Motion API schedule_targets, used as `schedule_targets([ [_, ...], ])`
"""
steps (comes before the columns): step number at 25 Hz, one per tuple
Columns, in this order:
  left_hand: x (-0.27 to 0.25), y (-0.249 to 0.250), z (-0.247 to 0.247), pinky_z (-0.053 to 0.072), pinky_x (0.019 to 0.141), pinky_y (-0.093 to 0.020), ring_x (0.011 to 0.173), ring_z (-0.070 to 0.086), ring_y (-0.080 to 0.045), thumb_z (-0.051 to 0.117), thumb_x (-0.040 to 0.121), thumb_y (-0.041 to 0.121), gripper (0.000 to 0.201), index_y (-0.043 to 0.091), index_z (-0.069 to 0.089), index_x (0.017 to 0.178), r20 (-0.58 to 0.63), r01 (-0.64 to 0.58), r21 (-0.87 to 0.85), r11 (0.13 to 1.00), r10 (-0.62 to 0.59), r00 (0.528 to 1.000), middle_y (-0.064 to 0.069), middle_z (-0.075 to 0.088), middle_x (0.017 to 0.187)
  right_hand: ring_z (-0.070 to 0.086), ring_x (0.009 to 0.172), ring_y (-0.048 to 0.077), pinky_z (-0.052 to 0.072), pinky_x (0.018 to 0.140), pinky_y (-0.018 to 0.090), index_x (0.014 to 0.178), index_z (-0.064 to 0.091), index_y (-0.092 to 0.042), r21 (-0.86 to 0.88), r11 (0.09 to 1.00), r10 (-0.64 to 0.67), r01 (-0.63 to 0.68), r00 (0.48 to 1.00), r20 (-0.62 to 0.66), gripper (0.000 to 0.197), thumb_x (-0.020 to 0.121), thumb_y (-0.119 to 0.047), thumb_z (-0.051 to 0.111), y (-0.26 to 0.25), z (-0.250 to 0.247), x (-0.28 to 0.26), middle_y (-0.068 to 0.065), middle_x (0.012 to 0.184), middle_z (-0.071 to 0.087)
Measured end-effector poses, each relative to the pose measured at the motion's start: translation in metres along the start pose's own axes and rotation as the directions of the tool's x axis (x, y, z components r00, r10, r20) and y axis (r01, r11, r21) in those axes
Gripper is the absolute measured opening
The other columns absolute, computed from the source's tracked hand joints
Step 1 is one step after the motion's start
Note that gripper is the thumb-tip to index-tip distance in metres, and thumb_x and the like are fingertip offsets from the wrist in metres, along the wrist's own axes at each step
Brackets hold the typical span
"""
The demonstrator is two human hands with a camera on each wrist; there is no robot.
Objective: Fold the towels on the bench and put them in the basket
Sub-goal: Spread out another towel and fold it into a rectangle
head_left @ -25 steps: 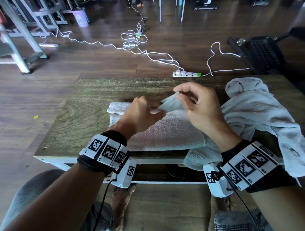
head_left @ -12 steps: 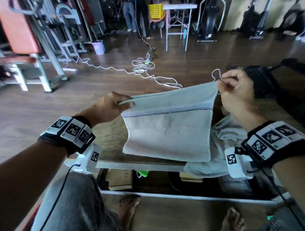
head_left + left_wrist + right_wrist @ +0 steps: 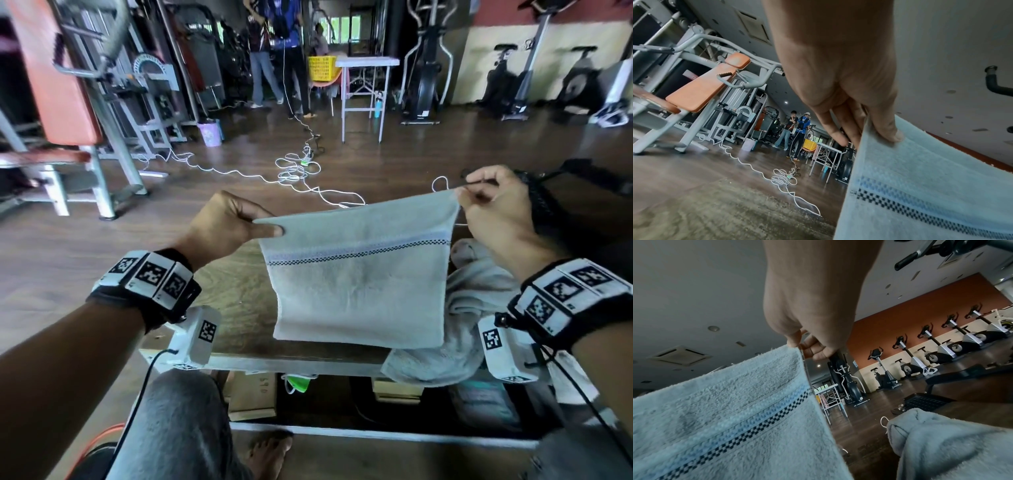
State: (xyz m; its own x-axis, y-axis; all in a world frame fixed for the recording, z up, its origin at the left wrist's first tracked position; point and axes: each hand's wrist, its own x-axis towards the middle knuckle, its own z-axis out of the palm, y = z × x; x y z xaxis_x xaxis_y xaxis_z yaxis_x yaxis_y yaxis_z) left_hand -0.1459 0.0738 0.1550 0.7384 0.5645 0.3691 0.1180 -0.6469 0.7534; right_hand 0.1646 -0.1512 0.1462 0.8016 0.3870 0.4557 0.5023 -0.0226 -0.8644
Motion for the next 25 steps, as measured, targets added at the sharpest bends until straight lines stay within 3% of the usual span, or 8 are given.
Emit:
schedule_targets([
  [5,0.002,-0.006,-0.016,0.056,0.087,-0.044,0.083,0.061,-0.01,0.075,0.084,0.032,0.014,0.025,0.08,0.094,0.134,0.028,0.138,0.99,-0.047,0.99,0.005,0.077,0.096,0.063,0.081,0.004,0.048,0.077,0.014,0.104,0.056,-0.019,-0.004,1.0,-0.003,0.003,1.0,0.0,0.019,0.092,-0.008,0.065,-0.013,-0.001,0.0,-0.003,0.088,0.068],
  [7,0.003,-0.004,-0.019,0.055,0.093,-0.045,0.09,0.067,-0.013,0.074,0.085,0.026,0.013,0.023,0.08,0.097,0.144,0.029,0.141,0.99,-0.049,0.988,0.007,0.077,0.1,0.062,0.078,0.001,0.046,0.069,0.006,0.105,0.055,-0.018,0.003,1.0,0.002,-0.002,1.0,0.005,0.019,0.092,-0.007,0.065,-0.017,-0.003,0.0,-0.005,0.086,0.068],
  [10,0.002,0.004,-0.023,0.055,0.094,-0.036,0.094,0.071,-0.014,0.081,0.078,0.019,0.018,0.018,0.08,0.096,0.047,0.048,0.134,0.99,-0.055,0.997,0.005,0.077,0.095,0.063,0.074,0.004,0.044,0.055,0.003,0.107,0.055,-0.018,0.006,1.0,0.014,-0.014,0.999,0.03,0.019,0.093,-0.01,0.065,-0.024,-0.004,-0.001,-0.006,0.086,0.07],
  [13,0.002,0.009,-0.024,0.055,0.083,-0.029,0.079,0.07,-0.011,0.085,0.072,0.017,0.019,0.014,0.08,0.091,-0.046,0.061,0.127,0.99,-0.055,0.997,-0.001,0.078,0.088,0.066,0.081,0.006,0.046,0.063,0.004,0.103,0.055,-0.022,-0.032,0.999,0.01,-0.008,0.999,0.041,0.019,0.092,-0.012,0.066,-0.027,-0.002,0.002,-0.006,0.09,0.072],
  [15,0.009,0.009,-0.026,0.053,0.072,-0.029,0.067,0.065,-0.013,0.086,0.071,0.012,0.02,0.011,0.077,0.089,-0.091,0.057,0.112,0.992,-0.047,0.995,-0.007,0.075,0.081,0.068,0.084,0.011,0.053,0.073,0.017,0.095,0.056,-0.027,-0.059,0.998,0.021,-0.018,0.999,0.042,0.019,0.092,-0.012,0.066,-0.027,0.001,0.008,-0.004,0.092,0.072],
  [17,0.022,0.008,-0.029,0.055,0.068,-0.03,0.063,0.065,-0.018,0.085,0.072,0.007,0.026,0.014,0.073,0.094,-0.121,0.072,0.096,0.993,-0.06,0.991,-0.01,0.073,0.077,0.071,0.078,0.014,0.059,0.073,0.029,0.091,0.057,-0.028,-0.074,0.995,0.069,-0.064,0.995,0.068,0.021,0.094,-0.008,0.064,-0.029,0.005,0.016,0.003,0.095,0.071],
  [21,0.059,0.017,-0.031,0.056,0.061,-0.022,0.06,0.065,-0.012,0.074,0.083,0.004,0.012,0.015,0.077,0.085,-0.146,0.059,0.388,0.92,-0.002,0.989,-0.006,0.074,0.072,0.074,0.073,0.014,0.062,0.075,0.029,0.094,0.068,-0.012,-0.108,0.986,0.14,-0.127,0.983,0.119,0.015,0.098,-0.003,0.056,-0.044,0.017,0.038,0.01,0.089,0.07],
  [25,0.082,0.037,-0.037,0.048,0.045,-0.02,0.057,0.061,-0.018,0.061,0.089,0.004,0.017,0.007,0.076,0.083,-0.308,0.043,0.446,0.894,0.108,0.945,-0.008,0.071,0.073,0.075,0.074,0.015,0.061,0.073,0.024,0.081,0.067,-0.019,-0.027,0.996,0.091,-0.089,0.994,0.056,0.028,0.096,0.002,0.056,-0.066,0.025,0.059,0.014,0.094,0.071],
])
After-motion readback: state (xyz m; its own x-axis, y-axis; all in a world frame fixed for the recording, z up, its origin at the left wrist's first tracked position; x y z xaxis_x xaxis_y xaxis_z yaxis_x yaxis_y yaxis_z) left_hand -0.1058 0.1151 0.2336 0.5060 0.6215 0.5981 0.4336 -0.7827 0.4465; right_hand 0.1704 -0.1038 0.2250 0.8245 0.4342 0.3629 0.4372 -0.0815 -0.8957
